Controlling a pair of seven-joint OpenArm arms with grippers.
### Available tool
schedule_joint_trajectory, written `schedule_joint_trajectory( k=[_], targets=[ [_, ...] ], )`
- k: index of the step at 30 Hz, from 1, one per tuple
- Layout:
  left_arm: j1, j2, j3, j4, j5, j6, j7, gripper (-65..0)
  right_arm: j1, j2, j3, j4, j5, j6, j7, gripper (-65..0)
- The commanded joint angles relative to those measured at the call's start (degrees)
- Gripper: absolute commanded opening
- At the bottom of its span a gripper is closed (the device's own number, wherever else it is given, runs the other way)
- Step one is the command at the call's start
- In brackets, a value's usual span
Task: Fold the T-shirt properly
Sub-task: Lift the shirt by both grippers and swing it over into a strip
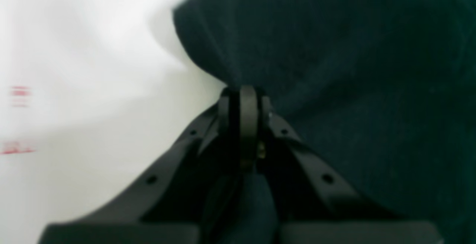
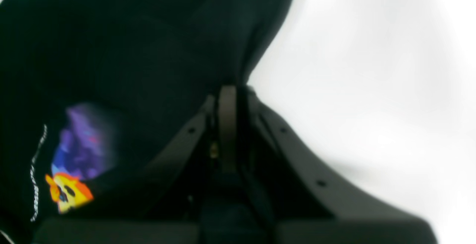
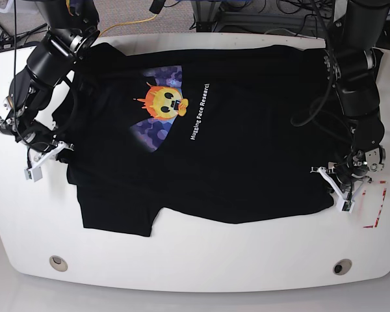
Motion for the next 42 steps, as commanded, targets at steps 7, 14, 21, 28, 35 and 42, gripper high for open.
schedule_joint_trajectory(
  k=[7, 14, 21, 28, 35, 42],
  targets=[
    [2.9, 1.0, -0.1, 20.1, -0.8, 0.0, 5.2, -65.0, 4.4, 3.3, -6.1, 1.3, 1.2, 0.3, 0.9, -65.0],
    [3.6, 1.0, -0.3, 30.5, -0.8, 0.1, 9.3, -65.0, 11.6, 6.2, -10.1, 1.0, 0.8, 0.3, 1.7, -65.0],
    [3.1, 1.0, -0.6, 40.2, -0.8, 0.1, 12.5, -65.0, 20.3, 9.2, -16.9, 1.0, 1.1, 0.3, 1.5, -65.0],
    [-3.4, 1.0, -5.2, 47.0, -0.8, 0.1, 18.2, -65.0, 31.3, 12.1, -23.8, 1.0, 1.2, 0.3, 1.4, -65.0],
    [-14.2, 0.6, -7.8, 49.0, -0.8, 0.0, 23.7, -65.0, 44.5, 13.0, -29.5, 0.9, 0.7, 0.3, -1.6, -65.0],
    [-25.1, -1.9, -7.5, 51.0, -0.8, 0.0, 26.8, -65.0, 55.9, 13.9, -33.7, 0.9, 1.2, 0.3, -3.9, -65.0]
  ],
)
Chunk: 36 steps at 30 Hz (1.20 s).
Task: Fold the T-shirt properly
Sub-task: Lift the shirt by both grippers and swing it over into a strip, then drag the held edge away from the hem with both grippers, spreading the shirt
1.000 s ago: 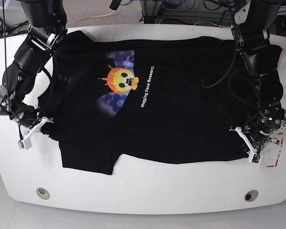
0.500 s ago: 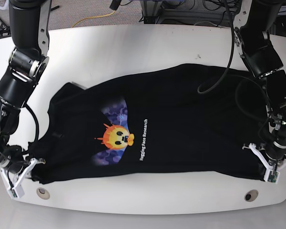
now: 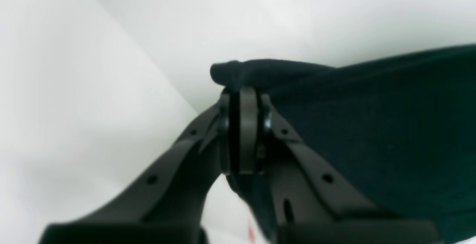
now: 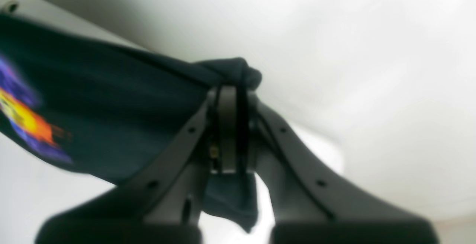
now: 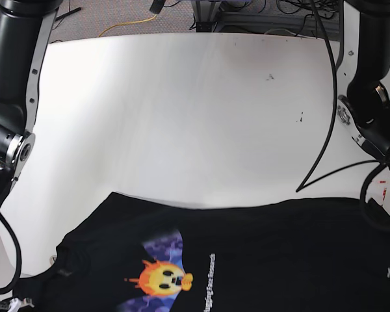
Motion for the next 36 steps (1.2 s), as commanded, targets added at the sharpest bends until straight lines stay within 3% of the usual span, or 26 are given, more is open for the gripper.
schedule_joint_trajectory(
  k=[1, 8, 13, 22, 28, 36],
  targets=[
    [-3.9, -1.0, 0.1, 0.9, 0.7, 0.8, -1.3, -65.0, 4.6, 1.0, -0.3, 0.9, -0.6, -0.4, 0.3, -65.0],
    [-5.8, -1.1, 0.1, 0.9, 0.7, 0.8, -1.3, -65.0, 5.1, 2.5, -0.6, 1.2, -0.5, -0.4, -3.2, -65.0],
    [-0.7, -0.7, 0.1, 1.0, 0.7, 0.7, -1.3, -65.0, 3.4, 4.5, -0.2, 1.2, 2.5, -0.4, -4.0, -65.0],
    [11.7, -0.5, 0.1, 5.3, 0.5, 0.7, -1.3, -65.0, -12.6, 10.0, 2.5, 1.3, 16.3, -0.4, -4.1, -65.0],
    [20.5, 1.3, -0.3, 9.4, -0.5, -3.2, -1.3, -65.0, -25.6, 9.8, 10.3, 1.3, 20.5, -0.4, -5.3, -65.0],
    [32.7, 1.5, -0.3, 12.6, -0.6, -3.5, -1.3, -65.0, -40.2, 9.7, 16.7, 1.4, 25.2, -0.4, -5.3, -65.0]
  ],
)
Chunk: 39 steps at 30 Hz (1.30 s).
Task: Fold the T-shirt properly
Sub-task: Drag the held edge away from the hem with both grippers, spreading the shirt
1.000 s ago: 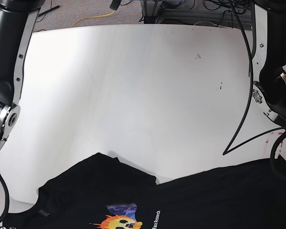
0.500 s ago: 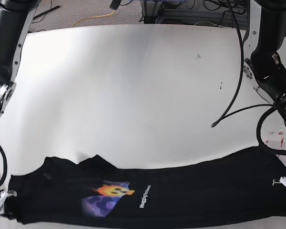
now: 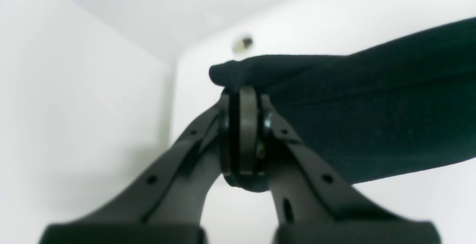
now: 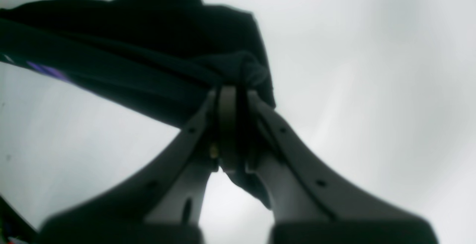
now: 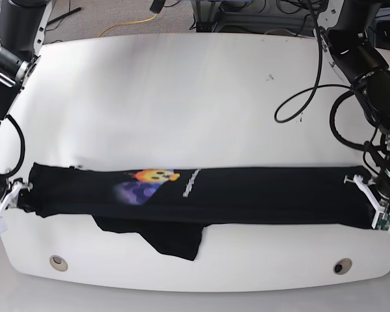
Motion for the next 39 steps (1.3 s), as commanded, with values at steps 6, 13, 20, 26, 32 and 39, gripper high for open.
schedule_joint_trajectory(
  k=[6, 13, 20, 26, 32, 39],
  targets=[
    [7.4, -1.1, -0.4, 3.9, 0.7, 0.7, -1.3, -65.0, -9.1, 2.2, 3.7, 1.0, 5.7, -0.1, 1.6, -65.0],
    [15.9, 2.6, -4.1, 6.7, 0.7, 0.2, -1.3, -65.0, -17.8, 2.0, 5.7, 5.4, 6.6, -0.1, 1.6, -65.0],
    [21.6, 6.2, -9.6, 6.8, 1.0, -2.6, -1.3, -65.0, -24.6, 0.9, 5.7, 13.7, 7.7, -0.1, 1.4, -65.0],
    [25.6, 7.1, -11.9, 6.7, 1.0, -2.6, -1.3, -65.0, -29.3, 0.3, 5.7, 13.8, 8.4, -0.1, 1.1, -65.0],
    [30.3, 7.1, -11.9, 6.7, 0.8, -2.6, -1.3, -65.0, -33.1, -0.9, 5.7, 14.0, 8.5, -0.1, 1.2, -65.0],
    [34.7, 6.8, -11.9, 6.6, 0.8, -2.6, -1.3, -65.0, -36.7, -0.9, 5.7, 14.0, 8.6, -0.1, 1.2, -65.0]
  ],
)
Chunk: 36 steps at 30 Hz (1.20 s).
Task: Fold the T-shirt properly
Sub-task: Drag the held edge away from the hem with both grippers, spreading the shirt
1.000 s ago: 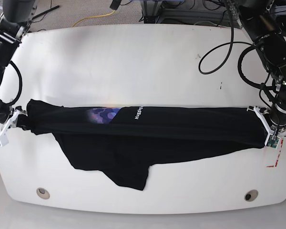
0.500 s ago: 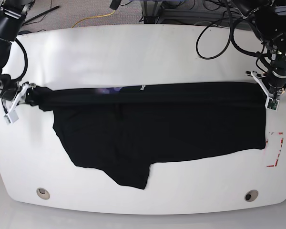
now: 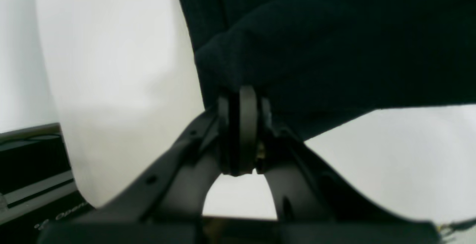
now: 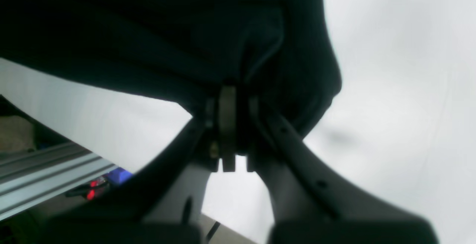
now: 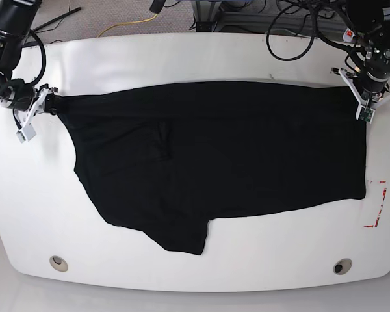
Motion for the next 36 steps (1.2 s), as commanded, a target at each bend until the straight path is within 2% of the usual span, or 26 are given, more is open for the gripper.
schedule_joint_trajectory(
  k=[1, 4, 9, 10, 11, 15, 17, 19, 20, 24, 26, 30, 36],
  targets=[
    [0.7, -0.9, -0.4, 0.9, 0.3, 0.5, -0.5, -65.0, -0.1, 1.7, 0.6, 1.1, 0.8, 0.0, 0.8, -65.0],
    [2.0, -1.0, -0.4, 0.8, 0.3, 0.5, -0.5, -65.0, -1.4, 1.8, 0.5, 1.1, 0.8, 0.0, 0.8, -65.0],
    [3.5, -1.2, -0.4, 0.6, 0.3, 0.5, -0.5, -65.0, -3.5, 2.7, 0.2, 1.1, 0.5, 0.0, 0.8, -60.9],
    [3.5, -1.6, -0.3, 0.6, 0.3, 0.5, -0.5, -62.9, -4.0, 2.7, 0.2, 1.1, 0.5, 0.0, 0.8, -60.9],
    [3.7, -2.2, -0.3, 0.6, 0.3, 0.5, -0.5, -59.2, -4.4, 2.9, 0.2, 1.1, 0.5, 0.0, 0.8, -60.9],
    [3.7, -2.7, -0.4, 0.5, 0.4, 0.5, -0.5, -35.6, -5.1, 3.1, 0.2, 1.1, 0.0, 0.0, 0.8, -60.4],
    [3.8, -3.5, -0.3, 0.5, 0.4, 0.5, -0.4, -23.2, -5.1, 3.2, 0.4, 1.1, -2.0, 0.0, 0.8, -53.3],
    [3.8, -4.1, -0.3, 0.4, 0.6, 0.5, -0.4, -19.6, -5.1, 3.2, 0.6, 1.1, -3.5, 0.0, 0.8, -45.7],
    [3.8, -4.6, -0.3, -0.1, 0.4, 0.5, -0.4, -20.1, -5.1, 3.2, 0.6, 1.2, -4.6, 0.0, 0.8, -37.4],
    [3.5, -6.4, -0.4, -0.4, 0.2, 0.5, -0.4, -24.0, -6.1, 3.9, 3.5, 4.0, -6.6, 0.0, 0.8, -16.2],
    [3.5, -6.4, -0.5, -0.1, 0.1, 0.5, -0.4, -24.7, -7.8, 3.8, 6.0, 6.5, -7.7, 0.0, 0.8, -9.5],
    [3.4, -6.0, -0.1, 1.0, 0.0, 0.5, -0.4, -24.7, -8.7, 3.6, 8.9, 12.6, -10.2, 0.0, 0.8, -6.7],
    [1.4, -2.4, 2.1, -0.9, 0.4, 0.5, -0.6, -24.7, -10.9, -1.7, 9.8, 22.5, -14.3, 0.0, 0.8, -6.7]
  ],
)
